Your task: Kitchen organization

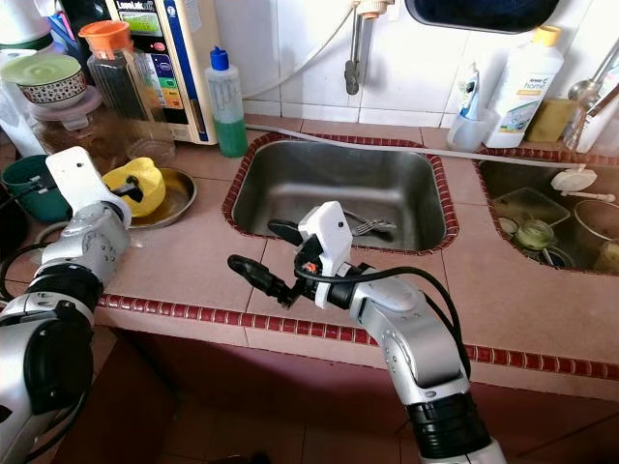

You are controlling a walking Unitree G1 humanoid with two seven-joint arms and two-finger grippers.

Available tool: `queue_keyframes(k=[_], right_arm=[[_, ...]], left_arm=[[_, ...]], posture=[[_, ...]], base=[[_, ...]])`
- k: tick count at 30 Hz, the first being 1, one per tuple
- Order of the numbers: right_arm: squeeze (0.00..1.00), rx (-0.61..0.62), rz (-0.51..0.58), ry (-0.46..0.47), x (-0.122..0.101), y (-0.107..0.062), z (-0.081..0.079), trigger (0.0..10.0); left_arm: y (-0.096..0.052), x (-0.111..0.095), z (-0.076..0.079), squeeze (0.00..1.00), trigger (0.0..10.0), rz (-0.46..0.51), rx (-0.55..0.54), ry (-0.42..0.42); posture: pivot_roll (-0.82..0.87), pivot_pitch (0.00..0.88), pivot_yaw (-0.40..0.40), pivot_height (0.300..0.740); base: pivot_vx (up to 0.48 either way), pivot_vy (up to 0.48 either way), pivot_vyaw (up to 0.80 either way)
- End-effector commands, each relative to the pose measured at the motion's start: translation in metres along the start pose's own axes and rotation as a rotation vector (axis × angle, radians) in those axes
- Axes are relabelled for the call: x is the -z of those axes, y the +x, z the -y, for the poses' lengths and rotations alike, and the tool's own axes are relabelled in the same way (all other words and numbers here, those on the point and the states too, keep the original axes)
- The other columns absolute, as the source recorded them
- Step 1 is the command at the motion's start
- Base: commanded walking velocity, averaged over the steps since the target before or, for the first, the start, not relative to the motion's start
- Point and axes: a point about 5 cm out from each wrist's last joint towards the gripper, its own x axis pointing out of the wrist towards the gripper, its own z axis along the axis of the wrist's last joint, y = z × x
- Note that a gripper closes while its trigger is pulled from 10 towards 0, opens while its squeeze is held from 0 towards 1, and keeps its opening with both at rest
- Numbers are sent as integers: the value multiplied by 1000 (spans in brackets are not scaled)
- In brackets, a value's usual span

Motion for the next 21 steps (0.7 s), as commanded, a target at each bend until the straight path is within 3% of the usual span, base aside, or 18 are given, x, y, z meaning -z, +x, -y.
queue_keyframes(k=[1, 5, 7, 8, 9, 10, 11, 21], right_arm=[[0, -15, 12, -26, -5, 0, -4, 10000], [0, -15, 12, -26, -5, 0, -4, 10000], [0, -15, 9, -24, -4, -1, -4, 10000], [0, -15, 9, -24, -4, -1, -4, 10000], [0, -15, 9, -24, -4, -1, -4, 10000], [0, -14, 9, -24, -3, -1, -4, 10000], [0, -14, 9, -24, -3, -1, -4, 10000], [0, -16, 6, -30, -3, -1, -4, 10000]], left_arm=[[0, -5, 2, 0, 10000, -9, 7, 6], [0, -5, 2, 0, 10000, -10, 9, 7], [1, -3, 2, 0, 9216, -41, 20, -9], [1, -2, 2, 0, 5373, -50, 22, -22], [1, -2, 2, 0, 5373, -51, 21, -24], [1, -2, 2, 0, 2078, -53, 25, -22], [1, -2, 3, 0, 0, -56, 28, -20], [1, -1, 1, 0, 0, -74, 29, -32]], posture=[[-11, 21, 69, 740], [-11, 21, 69, 740], [-14, 21, 74, 740], [-14, 22, 74, 740], [-14, 22, 74, 740], [-14, 21, 75, 740], [-14, 21, 75, 740], [-11, 19, 78, 740]], base=[[0, 0, 0], [0, 0, 0], [0, 0, 0], [0, 0, 0], [0, 0, 0], [0, 0, 0], [0, 0, 0], [0, 0, 0]])
